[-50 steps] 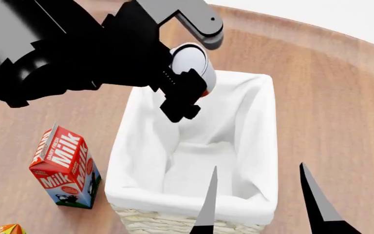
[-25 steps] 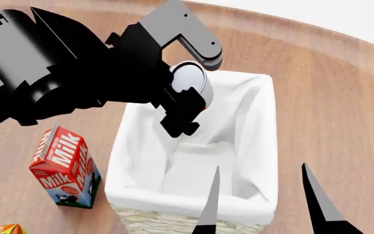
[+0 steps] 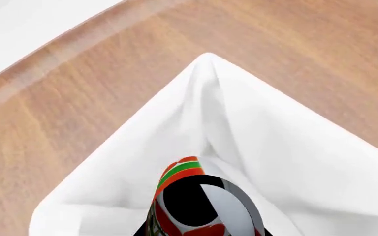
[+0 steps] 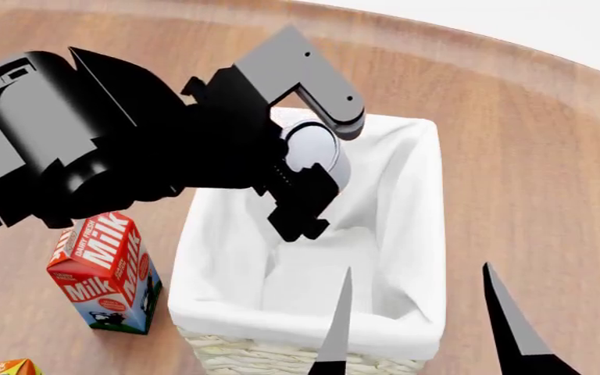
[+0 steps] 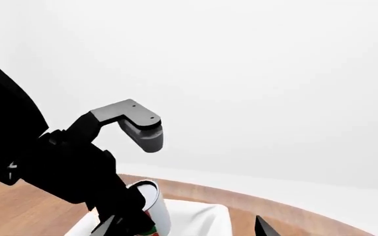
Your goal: Pick up the tomato sauce, and put it in the basket.
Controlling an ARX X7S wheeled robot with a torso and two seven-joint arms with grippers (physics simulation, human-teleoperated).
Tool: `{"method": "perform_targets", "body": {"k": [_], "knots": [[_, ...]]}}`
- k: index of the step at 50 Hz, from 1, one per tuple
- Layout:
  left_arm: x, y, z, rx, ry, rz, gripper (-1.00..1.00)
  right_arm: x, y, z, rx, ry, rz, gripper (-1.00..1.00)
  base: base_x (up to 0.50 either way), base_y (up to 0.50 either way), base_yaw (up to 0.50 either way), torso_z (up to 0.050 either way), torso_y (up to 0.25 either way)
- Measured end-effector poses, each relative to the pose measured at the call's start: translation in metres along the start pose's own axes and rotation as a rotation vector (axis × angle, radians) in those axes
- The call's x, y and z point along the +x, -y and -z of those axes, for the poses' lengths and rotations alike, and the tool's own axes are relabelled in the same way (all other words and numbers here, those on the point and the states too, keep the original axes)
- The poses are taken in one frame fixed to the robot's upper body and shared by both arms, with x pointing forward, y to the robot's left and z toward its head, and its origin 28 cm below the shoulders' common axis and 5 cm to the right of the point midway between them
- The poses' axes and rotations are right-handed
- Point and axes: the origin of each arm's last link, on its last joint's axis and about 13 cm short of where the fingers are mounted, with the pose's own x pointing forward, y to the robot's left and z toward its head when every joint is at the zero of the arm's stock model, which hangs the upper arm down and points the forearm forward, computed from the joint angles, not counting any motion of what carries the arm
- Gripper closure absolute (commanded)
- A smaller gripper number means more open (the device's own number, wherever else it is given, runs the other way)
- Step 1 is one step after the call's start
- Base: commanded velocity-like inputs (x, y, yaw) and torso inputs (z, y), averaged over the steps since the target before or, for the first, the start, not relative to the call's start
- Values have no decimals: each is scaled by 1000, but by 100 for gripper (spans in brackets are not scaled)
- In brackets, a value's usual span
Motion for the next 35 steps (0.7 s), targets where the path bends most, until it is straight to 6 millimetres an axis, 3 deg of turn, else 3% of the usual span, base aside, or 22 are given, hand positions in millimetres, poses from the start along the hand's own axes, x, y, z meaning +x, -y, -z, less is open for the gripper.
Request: {"method": "perform_targets", "body": {"k": [35], "knots": [[16, 18, 15, -7, -1, 27, 100, 0, 2, 0, 1, 2, 10, -100, 0, 0, 0, 0, 0]]}}
